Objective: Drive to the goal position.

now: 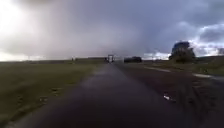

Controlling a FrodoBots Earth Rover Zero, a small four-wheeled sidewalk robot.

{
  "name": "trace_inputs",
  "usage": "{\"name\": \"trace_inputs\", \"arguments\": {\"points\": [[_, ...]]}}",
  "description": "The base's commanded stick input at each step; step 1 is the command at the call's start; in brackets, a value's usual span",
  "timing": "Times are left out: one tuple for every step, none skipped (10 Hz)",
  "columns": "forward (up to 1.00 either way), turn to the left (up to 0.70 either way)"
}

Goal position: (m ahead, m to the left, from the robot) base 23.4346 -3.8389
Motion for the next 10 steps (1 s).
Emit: {"name": "trace_inputs", "arguments": {"points": [[0.7, 0.0], [0.7, 0.0], [0.7, 0.0], [0.7, 0.0], [0.7, 0.0], [0.7, 0.0], [0.7, 0.0], [0.7, 0.0], [0.7, 0.0], [0.7, 0.0]]}}
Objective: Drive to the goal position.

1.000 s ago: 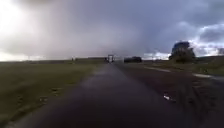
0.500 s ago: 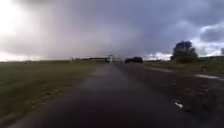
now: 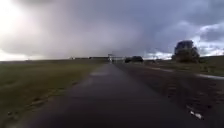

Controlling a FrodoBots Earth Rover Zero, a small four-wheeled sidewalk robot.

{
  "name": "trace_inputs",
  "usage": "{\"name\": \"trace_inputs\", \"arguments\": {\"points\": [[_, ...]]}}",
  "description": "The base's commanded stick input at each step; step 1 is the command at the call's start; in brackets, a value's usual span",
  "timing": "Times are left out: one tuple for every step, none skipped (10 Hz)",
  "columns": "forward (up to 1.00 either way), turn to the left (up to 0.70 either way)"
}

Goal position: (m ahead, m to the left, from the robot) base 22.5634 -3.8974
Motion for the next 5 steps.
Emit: {"name": "trace_inputs", "arguments": {"points": [[0.7, 0.0], [0.7, 0.0], [0.7, 0.0], [0.7, -0.02], [0.7, -0.11]]}}
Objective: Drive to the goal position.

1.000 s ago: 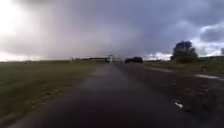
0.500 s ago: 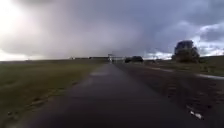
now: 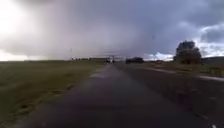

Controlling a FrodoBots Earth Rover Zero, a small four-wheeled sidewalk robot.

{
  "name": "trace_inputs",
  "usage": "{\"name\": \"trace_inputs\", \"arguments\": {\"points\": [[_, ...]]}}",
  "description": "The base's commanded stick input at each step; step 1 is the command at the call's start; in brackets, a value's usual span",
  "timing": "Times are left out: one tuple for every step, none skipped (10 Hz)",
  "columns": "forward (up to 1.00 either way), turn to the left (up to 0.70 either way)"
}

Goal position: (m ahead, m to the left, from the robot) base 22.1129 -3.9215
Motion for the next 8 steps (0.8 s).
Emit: {"name": "trace_inputs", "arguments": {"points": [[0.7, -0.14], [0.7, -0.14], [0.7, -0.14], [0.7, -0.14], [0.7, -0.14], [0.7, -0.14], [0.7, -0.14], [0.7, -0.14]]}}
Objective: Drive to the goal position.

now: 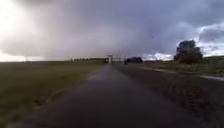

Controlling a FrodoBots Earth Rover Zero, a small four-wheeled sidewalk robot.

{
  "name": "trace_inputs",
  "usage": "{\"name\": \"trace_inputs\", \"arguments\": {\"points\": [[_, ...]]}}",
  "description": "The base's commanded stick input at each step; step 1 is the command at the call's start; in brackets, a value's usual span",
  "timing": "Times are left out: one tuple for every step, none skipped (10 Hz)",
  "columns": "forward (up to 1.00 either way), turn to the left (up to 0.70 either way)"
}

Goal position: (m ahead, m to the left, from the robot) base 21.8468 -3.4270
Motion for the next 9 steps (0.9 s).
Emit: {"name": "trace_inputs", "arguments": {"points": [[0.7, -0.14], [0.7, -0.14], [0.7, -0.14], [0.7, -0.14], [0.7, -0.14], [0.7, -0.14], [0.7, -0.14], [0.7, -0.14], [0.7, -0.12]]}}
